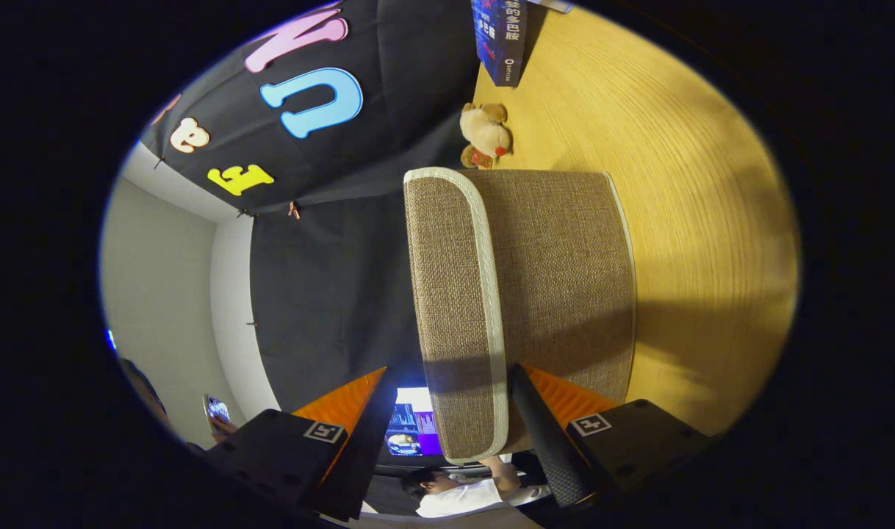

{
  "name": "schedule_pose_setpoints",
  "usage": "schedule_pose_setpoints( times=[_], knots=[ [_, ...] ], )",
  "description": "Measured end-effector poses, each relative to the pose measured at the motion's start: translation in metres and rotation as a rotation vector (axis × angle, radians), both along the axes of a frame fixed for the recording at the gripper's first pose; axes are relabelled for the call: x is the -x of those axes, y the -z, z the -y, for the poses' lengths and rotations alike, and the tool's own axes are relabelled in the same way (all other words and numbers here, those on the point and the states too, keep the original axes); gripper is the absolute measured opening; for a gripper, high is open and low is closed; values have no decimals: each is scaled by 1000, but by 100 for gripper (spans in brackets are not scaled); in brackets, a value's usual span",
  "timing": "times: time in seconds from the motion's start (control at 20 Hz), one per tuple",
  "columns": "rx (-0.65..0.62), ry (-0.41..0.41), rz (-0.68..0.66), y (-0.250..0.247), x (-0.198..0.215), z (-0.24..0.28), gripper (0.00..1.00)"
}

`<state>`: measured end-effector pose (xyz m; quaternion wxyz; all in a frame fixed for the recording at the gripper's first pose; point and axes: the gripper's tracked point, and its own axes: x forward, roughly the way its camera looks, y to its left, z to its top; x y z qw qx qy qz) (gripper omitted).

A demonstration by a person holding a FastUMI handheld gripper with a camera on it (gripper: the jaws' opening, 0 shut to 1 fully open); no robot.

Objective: Open the storage box then place both shoes into the box .Put the left shoe in first, then the right shoe, with the right side of both shoes facing outward in a uniform manner.

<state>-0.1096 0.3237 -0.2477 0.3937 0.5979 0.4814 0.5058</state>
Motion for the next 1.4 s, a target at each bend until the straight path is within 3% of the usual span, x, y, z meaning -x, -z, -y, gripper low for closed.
schedule_pose_setpoints(
  times=[0.1,0.25,0.95,1.4],
  knots=[
    [-30,-17,-35,2,3,-5,58],
    [-31,47,-42,0,-3,-5,6],
    [-79,213,80,-130,-31,-12,5],
    [-12,204,296,-212,-29,-83,5]
  ],
)
